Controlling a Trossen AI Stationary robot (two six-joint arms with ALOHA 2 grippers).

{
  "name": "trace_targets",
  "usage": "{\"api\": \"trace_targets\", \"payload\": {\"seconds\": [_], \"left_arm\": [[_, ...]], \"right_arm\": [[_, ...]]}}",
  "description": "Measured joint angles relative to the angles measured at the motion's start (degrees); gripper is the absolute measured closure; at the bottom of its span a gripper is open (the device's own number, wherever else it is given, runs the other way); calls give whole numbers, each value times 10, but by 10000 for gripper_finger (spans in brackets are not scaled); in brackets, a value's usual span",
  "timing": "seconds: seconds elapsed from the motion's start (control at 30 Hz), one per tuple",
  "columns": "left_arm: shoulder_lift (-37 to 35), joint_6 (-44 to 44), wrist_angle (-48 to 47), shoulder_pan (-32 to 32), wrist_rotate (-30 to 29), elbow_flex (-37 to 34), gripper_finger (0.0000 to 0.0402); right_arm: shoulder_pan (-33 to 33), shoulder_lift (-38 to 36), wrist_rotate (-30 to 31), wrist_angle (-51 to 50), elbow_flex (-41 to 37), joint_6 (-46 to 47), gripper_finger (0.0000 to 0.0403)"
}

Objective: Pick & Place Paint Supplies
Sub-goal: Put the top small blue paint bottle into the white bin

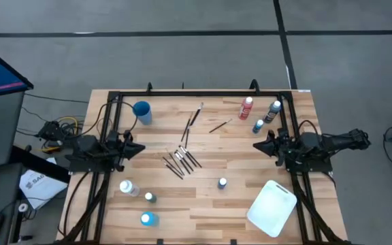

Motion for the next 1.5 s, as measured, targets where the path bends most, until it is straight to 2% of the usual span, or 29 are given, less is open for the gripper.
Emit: {"api": "trace_targets", "payload": {"seconds": [0.23,0.37,0.53,0.63,0.73,0.8,0.9,1.0,1.13,1.27,1.37,1.5], "left_arm": [[0,6,7,0,-18,0,398],[0,9,8,0,-23,0,398],[3,10,10,0,-23,0,398],[5,10,11,0,-23,0,398],[6,10,11,0,-22,0,398],[6,10,11,0,-22,0,398],[6,9,12,0,-22,0,398],[6,9,13,0,-22,0,398],[6,17,13,0,-22,0,398],[6,21,14,0,-22,0,398],[6,21,14,0,-22,0,398],[6,21,14,0,-22,0,398]], "right_arm": [[0,0,-2,71,1,0,403],[6,0,-27,65,2,-6,403],[0,-1,-30,118,5,-64,402],[-8,0,-28,140,54,-158,390],[-13,2,9,4,139,-260,358],[-18,23,79,-102,200,-272,332],[-27,58,212,-265,281,-233,290],[-38,99,326,-378,334,-171,249],[-62,153,421,-466,371,-109,207],[-105,209,462,-502,378,-60,185],[-149,251,459,-522,378,-24,182],[-216,306,422,-540,377,14,182]]}}
